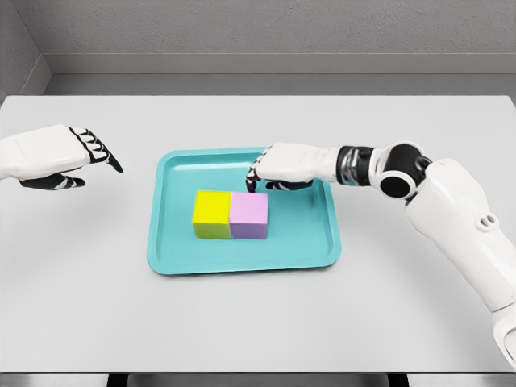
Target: Push two cubes
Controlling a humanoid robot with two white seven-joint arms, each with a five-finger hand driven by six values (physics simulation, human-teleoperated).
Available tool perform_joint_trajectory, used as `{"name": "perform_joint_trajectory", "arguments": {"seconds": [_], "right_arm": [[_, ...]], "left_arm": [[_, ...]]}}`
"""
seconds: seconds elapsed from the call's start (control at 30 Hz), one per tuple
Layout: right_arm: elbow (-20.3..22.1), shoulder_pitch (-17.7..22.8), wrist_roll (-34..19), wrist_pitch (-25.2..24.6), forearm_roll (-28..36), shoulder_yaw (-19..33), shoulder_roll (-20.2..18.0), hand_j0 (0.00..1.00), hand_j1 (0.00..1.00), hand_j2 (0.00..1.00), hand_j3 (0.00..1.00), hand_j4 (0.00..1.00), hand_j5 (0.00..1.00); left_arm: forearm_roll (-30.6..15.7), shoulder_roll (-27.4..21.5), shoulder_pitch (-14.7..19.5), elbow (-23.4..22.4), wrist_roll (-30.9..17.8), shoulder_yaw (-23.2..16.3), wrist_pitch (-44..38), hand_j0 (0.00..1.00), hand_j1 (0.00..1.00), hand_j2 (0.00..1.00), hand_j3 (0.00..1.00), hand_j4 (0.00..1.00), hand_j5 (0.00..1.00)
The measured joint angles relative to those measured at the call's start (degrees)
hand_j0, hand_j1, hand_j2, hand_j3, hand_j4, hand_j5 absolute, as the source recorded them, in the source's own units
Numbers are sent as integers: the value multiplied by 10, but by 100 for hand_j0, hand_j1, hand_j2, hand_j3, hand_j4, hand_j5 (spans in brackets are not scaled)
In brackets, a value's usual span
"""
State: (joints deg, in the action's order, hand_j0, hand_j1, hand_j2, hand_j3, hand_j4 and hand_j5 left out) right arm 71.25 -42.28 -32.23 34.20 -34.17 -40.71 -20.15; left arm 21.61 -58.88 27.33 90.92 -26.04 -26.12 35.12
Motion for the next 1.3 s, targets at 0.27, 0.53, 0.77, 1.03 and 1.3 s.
{"name": "perform_joint_trajectory", "arguments": {"seconds": [0.27,0.53,0.77,1.03,1.3], "right_arm": [[-10,-3,-1,8,-10,21,-3,54,54,54,54,54,54],[27,10,-1,9,-1,44,-52,54,54,54,54,54,54],[68,33,-1,10,2,47,-90,54,54,54,54,54,54],[75,40,-2,9,-2,31,-95,54,54,54,54,54,54],[92,48,-2,9,-3,15,-95,54,54,54,54,54,54]], "left_arm": [[-4,-3,0,-1,0,0,0,87,87,87,87,87,87],[-28,-21,0,-4,1,1,0,100,100,100,100,100,100],[-44,-31,-1,-9,3,12,0,100,100,100,100,100,100],[-50,-38,-1,-9,3,15,0,100,100,100,100,100,100],[-51,-42,-1,-9,3,15,0,100,100,100,100,100,100]]}}
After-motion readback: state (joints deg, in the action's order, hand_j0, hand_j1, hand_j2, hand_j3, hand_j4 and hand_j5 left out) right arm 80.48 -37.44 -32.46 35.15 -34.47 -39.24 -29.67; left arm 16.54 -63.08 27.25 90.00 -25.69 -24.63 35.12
